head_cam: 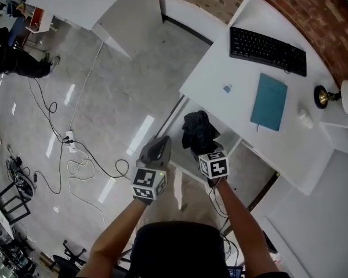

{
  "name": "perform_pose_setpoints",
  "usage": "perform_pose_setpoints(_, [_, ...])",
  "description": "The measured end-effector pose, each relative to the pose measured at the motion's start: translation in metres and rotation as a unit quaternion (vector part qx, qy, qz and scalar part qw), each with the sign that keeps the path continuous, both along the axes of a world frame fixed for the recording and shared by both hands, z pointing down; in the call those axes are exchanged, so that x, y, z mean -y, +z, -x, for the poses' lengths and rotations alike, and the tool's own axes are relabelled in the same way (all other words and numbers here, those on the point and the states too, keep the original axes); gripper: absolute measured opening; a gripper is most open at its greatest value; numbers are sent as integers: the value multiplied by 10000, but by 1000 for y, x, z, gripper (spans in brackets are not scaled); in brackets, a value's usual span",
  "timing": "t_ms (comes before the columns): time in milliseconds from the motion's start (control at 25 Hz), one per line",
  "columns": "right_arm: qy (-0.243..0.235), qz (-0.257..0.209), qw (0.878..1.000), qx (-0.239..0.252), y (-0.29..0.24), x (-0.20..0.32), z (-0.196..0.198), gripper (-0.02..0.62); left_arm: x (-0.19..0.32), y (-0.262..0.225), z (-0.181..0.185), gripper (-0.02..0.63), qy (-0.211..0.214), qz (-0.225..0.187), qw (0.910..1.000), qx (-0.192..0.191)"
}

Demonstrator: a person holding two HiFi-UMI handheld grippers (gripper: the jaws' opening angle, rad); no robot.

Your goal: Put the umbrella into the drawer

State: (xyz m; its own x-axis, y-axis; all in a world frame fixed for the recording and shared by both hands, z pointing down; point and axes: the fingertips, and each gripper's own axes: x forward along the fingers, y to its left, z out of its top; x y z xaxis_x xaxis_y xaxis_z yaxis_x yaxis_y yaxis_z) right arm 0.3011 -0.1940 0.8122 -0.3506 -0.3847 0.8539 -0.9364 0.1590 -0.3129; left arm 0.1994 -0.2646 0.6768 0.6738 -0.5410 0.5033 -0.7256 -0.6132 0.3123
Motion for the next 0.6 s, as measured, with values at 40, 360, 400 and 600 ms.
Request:
perform_pose_setpoints(40, [63,106,9999,19,8,-1,-1,273,1,4,0,12,-20,18,10000,4])
perform_pose_setpoints(360, [267,594,9978,-150,69,3,-10,273,1,33,-4,12,-179,268,9995,-4])
perform_pose_setpoints(400, [345,647,9972,-165,77,4,-9,273,-1,35,-4,12,-150,296,9994,0])
perform_pose_setpoints(600, [298,783,9956,-432,109,9,-8,274,-5,45,-4,12,-198,365,9991,-8])
